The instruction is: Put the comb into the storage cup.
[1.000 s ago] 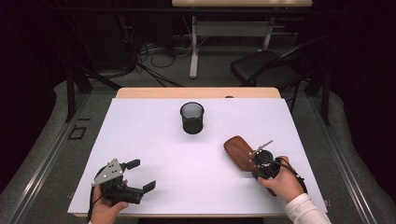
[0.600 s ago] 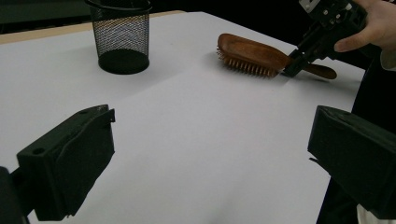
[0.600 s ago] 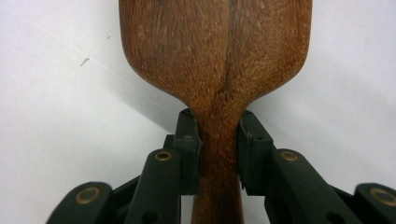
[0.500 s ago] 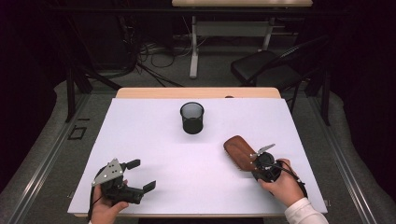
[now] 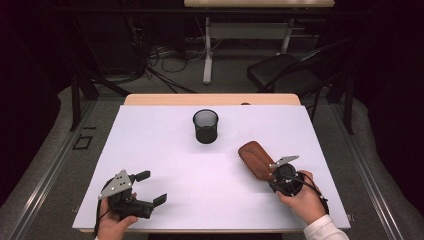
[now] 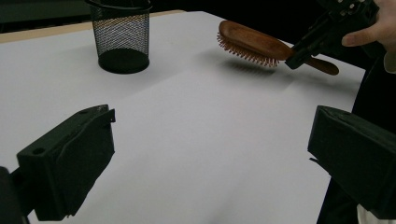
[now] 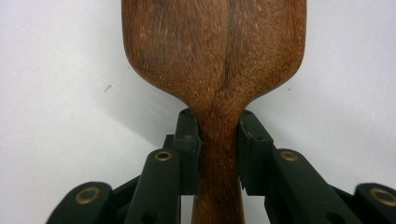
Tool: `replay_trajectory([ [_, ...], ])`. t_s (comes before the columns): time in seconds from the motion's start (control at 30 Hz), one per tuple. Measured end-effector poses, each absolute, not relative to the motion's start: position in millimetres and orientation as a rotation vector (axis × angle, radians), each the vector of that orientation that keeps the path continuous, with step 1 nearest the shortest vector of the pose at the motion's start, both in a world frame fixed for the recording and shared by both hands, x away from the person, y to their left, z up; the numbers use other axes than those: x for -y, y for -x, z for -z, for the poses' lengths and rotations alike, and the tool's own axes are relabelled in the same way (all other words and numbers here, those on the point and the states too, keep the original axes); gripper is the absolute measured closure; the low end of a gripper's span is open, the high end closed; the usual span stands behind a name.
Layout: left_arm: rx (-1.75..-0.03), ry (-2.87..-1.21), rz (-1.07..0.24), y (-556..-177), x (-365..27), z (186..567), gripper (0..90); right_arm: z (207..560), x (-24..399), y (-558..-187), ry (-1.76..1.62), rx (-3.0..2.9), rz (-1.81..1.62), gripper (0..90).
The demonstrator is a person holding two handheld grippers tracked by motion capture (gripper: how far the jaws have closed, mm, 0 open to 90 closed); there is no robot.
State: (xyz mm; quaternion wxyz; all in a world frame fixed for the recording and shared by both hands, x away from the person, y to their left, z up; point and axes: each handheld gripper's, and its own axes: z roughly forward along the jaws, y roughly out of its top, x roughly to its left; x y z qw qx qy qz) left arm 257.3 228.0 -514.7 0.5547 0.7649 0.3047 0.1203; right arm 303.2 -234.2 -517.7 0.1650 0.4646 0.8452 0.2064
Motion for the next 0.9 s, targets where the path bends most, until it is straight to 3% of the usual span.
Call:
replay_trajectory([
  [0.9,-0.726,-1.806,-0.280,-257.9,-228.2,515.6,0.4,501.9,217.5,-301.9,-1.254,-2.289,-0.782,72.5],
])
